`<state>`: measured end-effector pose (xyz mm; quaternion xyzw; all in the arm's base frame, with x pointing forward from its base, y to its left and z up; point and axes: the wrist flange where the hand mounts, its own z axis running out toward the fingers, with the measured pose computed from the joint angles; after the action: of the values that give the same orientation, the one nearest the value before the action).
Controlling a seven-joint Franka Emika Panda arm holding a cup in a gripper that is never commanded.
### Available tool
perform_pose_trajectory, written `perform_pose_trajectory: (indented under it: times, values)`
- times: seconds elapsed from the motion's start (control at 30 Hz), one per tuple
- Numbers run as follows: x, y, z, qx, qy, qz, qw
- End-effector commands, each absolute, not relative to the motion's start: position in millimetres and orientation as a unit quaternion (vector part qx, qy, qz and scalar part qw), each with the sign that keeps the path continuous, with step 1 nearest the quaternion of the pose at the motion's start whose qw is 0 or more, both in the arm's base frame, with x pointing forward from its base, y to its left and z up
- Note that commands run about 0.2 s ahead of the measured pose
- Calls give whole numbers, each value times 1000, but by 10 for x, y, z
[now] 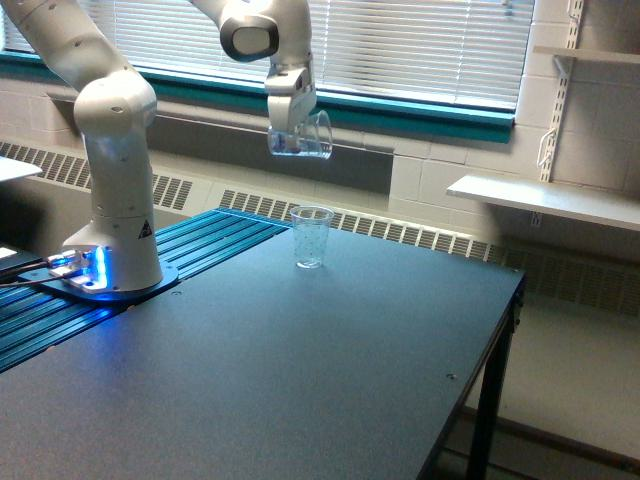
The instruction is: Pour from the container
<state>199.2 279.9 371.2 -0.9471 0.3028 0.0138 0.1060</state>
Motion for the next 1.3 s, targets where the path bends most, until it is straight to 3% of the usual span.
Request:
perform_pose_trajectory:
  times: [0.03, 1.3]
  values:
    - [1923, 2757, 3520, -946, 306, 33, 97]
    - [2048, 2761, 3165, -926, 351, 124, 68]
